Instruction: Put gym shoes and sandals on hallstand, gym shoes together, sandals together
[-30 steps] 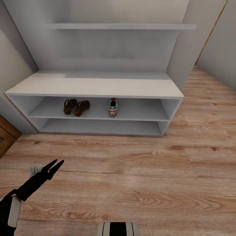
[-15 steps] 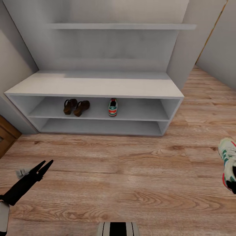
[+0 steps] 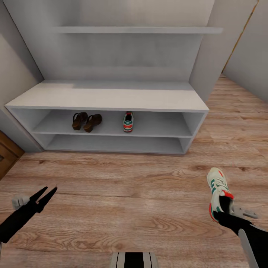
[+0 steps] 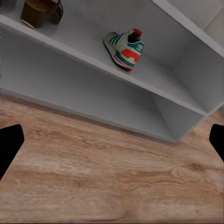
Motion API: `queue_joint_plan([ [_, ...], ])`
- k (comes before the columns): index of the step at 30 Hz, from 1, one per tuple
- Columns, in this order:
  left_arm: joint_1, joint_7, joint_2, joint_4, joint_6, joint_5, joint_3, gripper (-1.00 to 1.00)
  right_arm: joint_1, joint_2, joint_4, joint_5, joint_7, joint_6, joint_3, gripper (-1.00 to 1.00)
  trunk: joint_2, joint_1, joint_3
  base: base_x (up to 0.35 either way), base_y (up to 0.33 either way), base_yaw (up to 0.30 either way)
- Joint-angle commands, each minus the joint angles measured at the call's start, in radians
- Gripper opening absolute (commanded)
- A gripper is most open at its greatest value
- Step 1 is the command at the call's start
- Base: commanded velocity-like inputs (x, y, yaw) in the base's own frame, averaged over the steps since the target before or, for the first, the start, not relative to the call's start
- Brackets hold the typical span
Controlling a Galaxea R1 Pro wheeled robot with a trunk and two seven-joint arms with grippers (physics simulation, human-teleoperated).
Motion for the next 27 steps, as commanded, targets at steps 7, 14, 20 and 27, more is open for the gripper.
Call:
queue_joint_plan([
  [7,0.037,-0.035,0.0,-0.001,0.01,0.004,0.001,1.0,-0.018,0.087,0.0,0.04,-0.012,0.046,0.212,-1.0,0.0,0.0,-0.001,0.0,0.0,0.0],
  [14,0.051,-0.138,0.0,-0.001,0.01,0.001,0.002,1.0,-0.184,0.176,0.075,0.089,-0.011,0.15,0.287,-1.0,0.0,0.0,-0.001,0.0,0.0,0.0],
  [20,0.053,-0.158,0.0,-0.002,0.01,-0.001,0.002,1.0,-0.419,0.204,0.341,0.096,-0.011,0.179,0.293,-1.0,0.0,0.0,-0.001,0.0,0.0,0.0],
  [27,0.054,-0.16,0.0,-0.002,0.01,0.002,0.001,1.0,-0.57,0.207,0.526,0.097,-0.011,0.184,0.293,-1.0,0.0,0.0,-0.001,0.0,0.0,0.0],
])
